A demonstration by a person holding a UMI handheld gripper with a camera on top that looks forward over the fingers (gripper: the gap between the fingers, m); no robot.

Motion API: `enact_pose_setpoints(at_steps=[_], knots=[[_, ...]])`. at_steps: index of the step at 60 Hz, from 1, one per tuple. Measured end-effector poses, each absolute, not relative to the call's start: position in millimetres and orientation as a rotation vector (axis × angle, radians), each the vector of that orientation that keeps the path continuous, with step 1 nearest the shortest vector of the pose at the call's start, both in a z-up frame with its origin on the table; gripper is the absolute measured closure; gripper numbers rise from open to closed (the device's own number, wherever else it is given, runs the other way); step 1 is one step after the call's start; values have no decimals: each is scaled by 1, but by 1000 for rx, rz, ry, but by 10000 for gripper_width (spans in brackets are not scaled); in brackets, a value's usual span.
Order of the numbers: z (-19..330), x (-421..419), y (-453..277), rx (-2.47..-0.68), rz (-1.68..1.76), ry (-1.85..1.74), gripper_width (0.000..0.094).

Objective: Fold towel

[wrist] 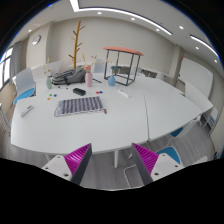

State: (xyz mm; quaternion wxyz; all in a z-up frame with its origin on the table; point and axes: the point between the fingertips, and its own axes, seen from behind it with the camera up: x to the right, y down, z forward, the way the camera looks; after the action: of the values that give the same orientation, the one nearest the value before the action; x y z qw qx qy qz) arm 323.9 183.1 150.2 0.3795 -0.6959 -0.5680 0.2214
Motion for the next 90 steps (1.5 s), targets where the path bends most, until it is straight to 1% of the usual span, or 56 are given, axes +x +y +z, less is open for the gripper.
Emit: enact_pose_setpoints(at_steps=[8,20,39,52,59,68,79,90], knots=[[142,311,162,-1750,568,-1496,83],[112,270,98,-1702,596,-1578,81],[96,208,-35,-1575,706,-1710,80],[86,153,-96,-1520,778,-1682,81],[82,114,-113,-1510,822,-1634,83],[62,66,-124,-1531,827,-1617,83],[28,3,-112,-1542,786,-1602,84],[9,-51,-95,-1549,766,-1591,84]])
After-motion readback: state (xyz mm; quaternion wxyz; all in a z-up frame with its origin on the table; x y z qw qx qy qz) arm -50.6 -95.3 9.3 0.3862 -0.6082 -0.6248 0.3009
